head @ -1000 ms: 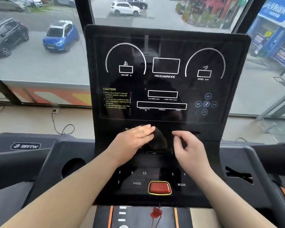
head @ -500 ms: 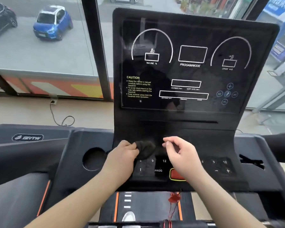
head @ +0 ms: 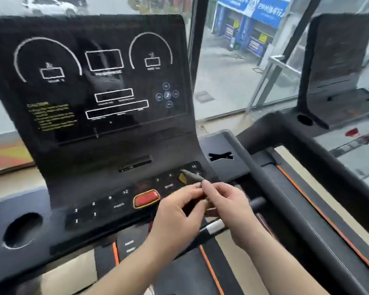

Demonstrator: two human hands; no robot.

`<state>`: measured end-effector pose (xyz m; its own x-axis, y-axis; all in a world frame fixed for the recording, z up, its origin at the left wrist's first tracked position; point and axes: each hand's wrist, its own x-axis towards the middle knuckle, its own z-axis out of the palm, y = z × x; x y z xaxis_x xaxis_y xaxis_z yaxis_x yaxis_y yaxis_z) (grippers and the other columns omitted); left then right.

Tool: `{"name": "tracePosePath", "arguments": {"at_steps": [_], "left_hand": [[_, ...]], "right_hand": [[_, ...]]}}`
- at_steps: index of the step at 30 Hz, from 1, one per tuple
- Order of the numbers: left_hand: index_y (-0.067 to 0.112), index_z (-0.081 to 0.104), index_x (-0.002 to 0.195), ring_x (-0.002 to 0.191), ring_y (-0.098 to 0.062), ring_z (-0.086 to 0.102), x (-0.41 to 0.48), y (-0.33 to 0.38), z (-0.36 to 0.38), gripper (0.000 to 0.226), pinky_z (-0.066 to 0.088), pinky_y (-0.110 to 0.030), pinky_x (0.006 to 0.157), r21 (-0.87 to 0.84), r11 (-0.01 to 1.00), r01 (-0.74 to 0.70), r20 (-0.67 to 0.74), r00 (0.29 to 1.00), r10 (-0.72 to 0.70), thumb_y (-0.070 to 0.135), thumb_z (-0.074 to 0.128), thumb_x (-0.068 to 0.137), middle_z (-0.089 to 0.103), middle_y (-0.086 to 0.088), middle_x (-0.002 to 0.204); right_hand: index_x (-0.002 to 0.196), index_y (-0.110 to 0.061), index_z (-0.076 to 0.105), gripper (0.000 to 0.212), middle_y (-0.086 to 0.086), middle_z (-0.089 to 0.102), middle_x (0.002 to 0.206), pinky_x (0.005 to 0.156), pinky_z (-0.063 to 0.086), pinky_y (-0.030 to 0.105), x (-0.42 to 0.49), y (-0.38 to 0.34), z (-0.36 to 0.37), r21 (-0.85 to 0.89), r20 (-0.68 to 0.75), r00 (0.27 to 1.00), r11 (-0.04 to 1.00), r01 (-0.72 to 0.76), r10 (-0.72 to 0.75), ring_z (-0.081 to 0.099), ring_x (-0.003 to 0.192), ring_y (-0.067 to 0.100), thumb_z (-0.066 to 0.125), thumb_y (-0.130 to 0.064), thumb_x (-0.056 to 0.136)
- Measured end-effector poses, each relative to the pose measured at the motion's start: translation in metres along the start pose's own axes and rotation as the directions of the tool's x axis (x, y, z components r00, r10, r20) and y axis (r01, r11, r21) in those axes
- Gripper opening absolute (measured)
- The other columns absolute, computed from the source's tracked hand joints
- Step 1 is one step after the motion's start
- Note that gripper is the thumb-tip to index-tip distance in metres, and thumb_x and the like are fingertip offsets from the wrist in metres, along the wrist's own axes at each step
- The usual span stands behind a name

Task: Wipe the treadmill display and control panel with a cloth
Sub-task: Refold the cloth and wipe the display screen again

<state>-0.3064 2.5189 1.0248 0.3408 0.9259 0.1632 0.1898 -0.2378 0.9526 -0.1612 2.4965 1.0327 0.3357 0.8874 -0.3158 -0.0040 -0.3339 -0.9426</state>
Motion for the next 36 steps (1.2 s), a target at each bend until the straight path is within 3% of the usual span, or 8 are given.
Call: {"name": "tracePosePath", "arguments": {"at_steps": [7,12,15,19,24,28,32,36], "left_hand": [[0.021,0.061,0.123,0.085,-0.002,0.073,-0.048,0.06,0.189,0.042,0.055,-0.016,0.07,-0.227,0.9,0.372,0.278,0.911,-0.306,0.012,0.08,0.087,0.073,0.003,0.106],[0.007,0.071,0.115,0.076,-0.012,0.075,-0.098,0.099,0.31,0.027,0.058,-0.024,0.066,-0.194,0.885,0.423,0.686,0.703,-0.186,0.004,0.078,0.089,0.08,-0.004,0.093],[0.014,0.075,0.099,0.083,-0.023,0.075,-0.119,0.112,0.358,0.024,0.06,-0.042,0.077,-0.095,0.93,0.356,0.71,0.679,-0.188,0.023,0.08,0.077,0.08,-0.008,0.091],[0.017,0.068,0.077,0.066,-0.011,0.057,-0.121,0.127,0.407,0.014,0.046,-0.021,0.061,-0.025,0.962,0.271,0.737,0.656,-0.165,0.023,0.08,0.08,0.065,0.002,0.07],[0.023,0.065,0.075,0.067,-0.014,0.054,-0.11,0.142,0.454,0.011,0.044,-0.031,0.062,-0.012,0.974,0.228,0.79,0.6,-0.131,0.023,0.074,0.081,0.06,0.004,0.067],[0.019,0.066,0.085,0.07,-0.011,0.065,-0.104,0.147,0.486,0.012,0.054,-0.028,0.066,0.006,0.98,0.199,0.802,0.585,-0.123,0.01,0.071,0.092,0.069,0.004,0.072],[0.019,0.069,0.089,0.071,-0.006,0.066,-0.1,0.16,0.518,0.013,0.057,-0.023,0.071,0.066,0.99,0.128,0.797,0.59,-0.129,0.007,0.071,0.09,0.073,0.002,0.077],[0.022,0.07,0.087,0.069,-0.001,0.067,-0.107,0.166,0.566,0.01,0.053,-0.014,0.067,0.168,0.982,0.081,0.769,0.613,-0.182,0.012,0.071,0.09,0.076,0.006,0.077]], "right_hand": [[0.094,-0.006,0.07,0.006,0.001,0.071,0.077,0.066,0.053,0.026,-0.109,0.05,-0.208,0.117,-0.255,0.967,0.992,0.048,-0.017,0.064,0.072,0.012,0.07,-0.012,0.095],[0.093,-0.01,0.067,0.012,-0.001,0.069,0.076,0.065,0.053,0.025,-0.194,0.084,-0.332,0.132,-0.352,0.936,0.99,0.059,-0.009,0.065,0.071,0.012,0.075,-0.002,0.086],[0.102,-0.013,0.067,0.025,0.0,0.068,0.08,0.066,0.052,0.024,-0.229,0.102,-0.386,0.117,-0.43,0.903,0.993,0.026,0.027,0.063,0.074,0.011,0.076,0.0,0.083],[0.112,-0.029,0.068,0.04,-0.004,0.071,0.089,0.077,0.057,0.028,-0.254,0.127,-0.441,0.035,-0.482,0.873,0.997,-0.071,0.079,0.067,0.083,0.012,0.074,0.0,0.084],[0.102,-0.04,0.075,0.033,-0.011,0.078,0.095,0.079,0.058,0.031,-0.256,0.157,-0.486,-0.075,-0.526,0.842,0.98,-0.187,0.12,0.073,0.089,0.013,0.082,-0.031,0.07],[0.11,-0.039,0.076,0.045,-0.01,0.072,0.093,0.081,0.052,0.029,-0.251,0.164,-0.512,0.103,-0.54,0.819,0.981,-0.165,0.194,0.068,0.093,0.015,0.085,-0.044,0.066],[0.088,-0.028,0.08,0.003,0.0,0.077,0.082,0.07,0.058,0.037,-0.245,0.171,-0.55,0.092,-0.603,0.767,0.974,-0.206,0.219,0.07,0.078,0.018,0.081,-0.028,0.085],[0.081,-0.025,0.074,0.01,-0.004,0.072,0.077,0.073,0.061,0.034,-0.244,0.18,-0.605,0.105,-0.679,0.705,0.977,-0.183,0.205,0.066,0.077,0.015,0.074,-0.019,0.09]]}}
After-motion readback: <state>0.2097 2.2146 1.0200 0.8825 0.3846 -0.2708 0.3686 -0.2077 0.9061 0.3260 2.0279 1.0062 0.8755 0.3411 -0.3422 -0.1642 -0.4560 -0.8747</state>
